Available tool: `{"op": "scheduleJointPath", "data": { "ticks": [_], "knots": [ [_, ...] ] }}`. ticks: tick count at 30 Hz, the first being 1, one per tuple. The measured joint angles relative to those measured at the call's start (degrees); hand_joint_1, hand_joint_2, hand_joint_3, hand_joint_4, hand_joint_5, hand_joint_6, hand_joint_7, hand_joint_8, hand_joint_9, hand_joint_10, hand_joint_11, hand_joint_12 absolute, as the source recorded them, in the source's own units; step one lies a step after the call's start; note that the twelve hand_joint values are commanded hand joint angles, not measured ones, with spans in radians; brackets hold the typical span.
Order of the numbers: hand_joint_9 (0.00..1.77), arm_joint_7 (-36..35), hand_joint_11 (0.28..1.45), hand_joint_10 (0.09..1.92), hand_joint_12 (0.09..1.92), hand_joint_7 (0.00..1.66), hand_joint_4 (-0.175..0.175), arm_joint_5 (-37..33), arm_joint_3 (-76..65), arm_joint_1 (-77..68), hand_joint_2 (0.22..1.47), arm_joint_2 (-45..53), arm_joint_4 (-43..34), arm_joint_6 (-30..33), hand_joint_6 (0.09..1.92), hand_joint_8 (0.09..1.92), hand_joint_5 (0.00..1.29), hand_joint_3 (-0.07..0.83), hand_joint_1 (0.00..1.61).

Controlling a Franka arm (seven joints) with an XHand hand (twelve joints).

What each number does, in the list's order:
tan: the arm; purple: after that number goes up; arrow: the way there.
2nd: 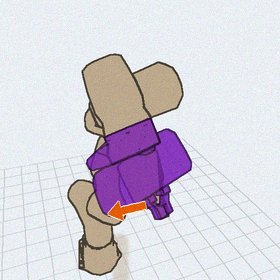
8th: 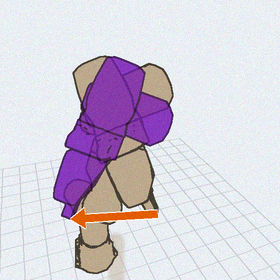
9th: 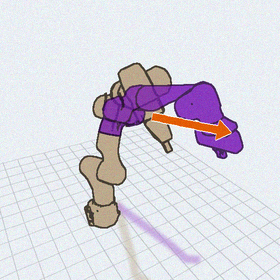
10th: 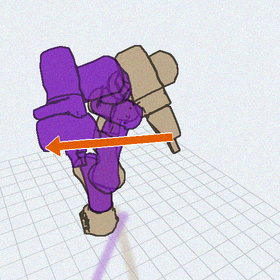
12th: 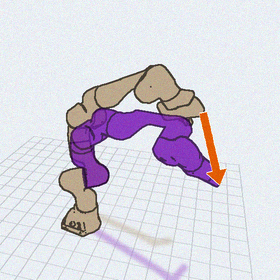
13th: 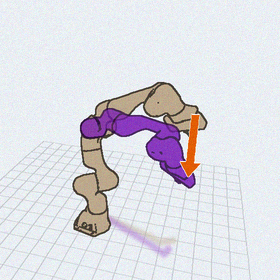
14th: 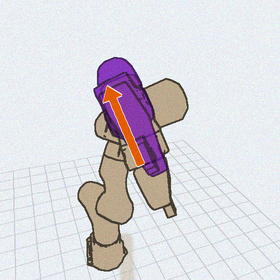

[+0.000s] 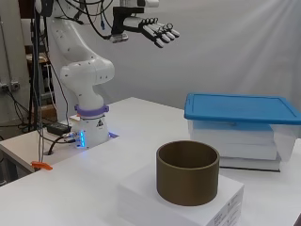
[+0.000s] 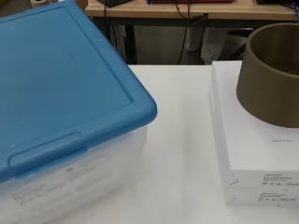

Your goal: Teleoperate dual arm-hand system to remove items from a box

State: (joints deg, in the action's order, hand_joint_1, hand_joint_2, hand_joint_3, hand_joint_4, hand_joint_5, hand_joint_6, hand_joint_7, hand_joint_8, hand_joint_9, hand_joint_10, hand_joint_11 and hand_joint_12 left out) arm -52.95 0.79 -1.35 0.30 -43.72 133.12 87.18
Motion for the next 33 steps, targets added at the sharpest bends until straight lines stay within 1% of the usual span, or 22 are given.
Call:
{"op": "scheduleJointPath", "data": {
  "ticks": [2,5,7,10,12,13,15,17,21,23,25,26,27,28,29,30,31,33],
  "knots": [
    [0.18,-1.1,0.4,0.09,0.09,0.1,0.033,1.34,-0.65,0.11,0.81,1.38,-3.34,-3.88,0.09,0.09,0.04,-0.001,0.05],
    [0.19,-1.73,0.39,0.09,0.09,0.1,0.026,4.58,0.85,0.1,0.79,4.41,-4.91,-4.72,0.09,0.09,0.03,-0.007,0.08],
    [0.21,-3.7,0.39,0.09,0.09,0.12,0.014,6.11,2.97,-0.27,0.79,5.56,-4.03,-2.81,0.09,0.09,0.04,-0.006,0.12],
    [0.25,-8.08,0.39,0.09,0.09,0.14,0.003,6.66,5.98,-1.0,0.79,6.51,-2.48,1.4,0.09,0.09,0.04,-0.006,0.16],
    [0.27,-8.76,0.39,0.09,0.09,0.16,-0.001,7.79,9.1,-1.32,0.81,8.82,-2.44,2.93,0.09,0.09,0.04,0.004,0.17],
    [0.27,-8.48,0.39,0.09,0.09,0.16,-0.011,8.64,12.12,-1.51,0.82,11.58,-2.67,4.28,0.09,0.09,0.04,0.008,0.17],
    [0.27,-7.76,0.39,0.09,0.09,0.15,-0.056,9.55,15.27,-1.68,0.84,14.92,-2.88,5.82,0.09,0.09,0.04,0.013,0.18],
    [0.27,-6.39,0.38,0.09,0.09,0.16,-0.077,10.31,17.35,-2.01,0.86,17.16,-1.93,8.9,0.09,0.09,0.05,0.019,0.21],
    [0.27,-3.57,0.38,0.09,0.09,0.16,-0.098,11.79,18.2,-3.22,0.89,14.44,5.68,18.04,0.09,0.09,0.05,0.02,0.25],
    [0.26,0.11,0.38,0.09,0.09,0.14,-0.104,12.83,19.02,-3.45,0.9,13.35,8.15,20.17,0.09,0.09,0.04,0.02,0.27],
    [0.25,4.71,0.38,0.09,0.09,0.12,-0.11,13.58,19.76,-3.41,0.9,14.37,10.84,22.01,0.09,0.09,0.04,0.018,0.28],
    [0.24,5.44,0.38,0.09,0.09,0.11,-0.112,13.73,19.96,-3.33,0.9,15.01,11.55,22.11,0.09,0.09,0.04,0.016,0.28],
    [0.23,6.02,0.38,0.09,0.09,0.1,-0.105,13.92,20.26,-3.23,0.9,15.98,11.76,22.21,0.09,0.09,0.03,0.014,0.28],
    [0.22,6.59,0.38,0.09,0.09,0.07,-0.08,14.1,20.52,-3.15,0.89,17.0,11.61,22.34,0.09,0.09,0.02,0.008,0.26],
    [0.2,7.25,0.37,0.09,0.09,0.04,-0.057,14.38,20.81,-3.07,0.85,18.47,11.28,22.66,0.09,0.09,0.01,-0.01,0.26],
    [0.17,7.33,0.37,0.09,0.09,0.02,-0.043,14.62,21.03,-3.02,0.81,19.44,11.19,22.95,0.09,0.09,0.01,-0.016,0.27],
    [0.14,7.24,0.37,0.09,0.09,0.01,-0.035,15.08,21.4,-2.95,0.77,20.38,10.84,22.71,0.09,0.09,0.0,-0.019,0.28],
    [0.11,7.51,0.36,0.09,0.09,0.0,-0.029,15.62,21.94,-2.85,0.73,21.74,9.62,20.81,0.09,0.09,0.0,-0.02,0.28]
  ]
}}
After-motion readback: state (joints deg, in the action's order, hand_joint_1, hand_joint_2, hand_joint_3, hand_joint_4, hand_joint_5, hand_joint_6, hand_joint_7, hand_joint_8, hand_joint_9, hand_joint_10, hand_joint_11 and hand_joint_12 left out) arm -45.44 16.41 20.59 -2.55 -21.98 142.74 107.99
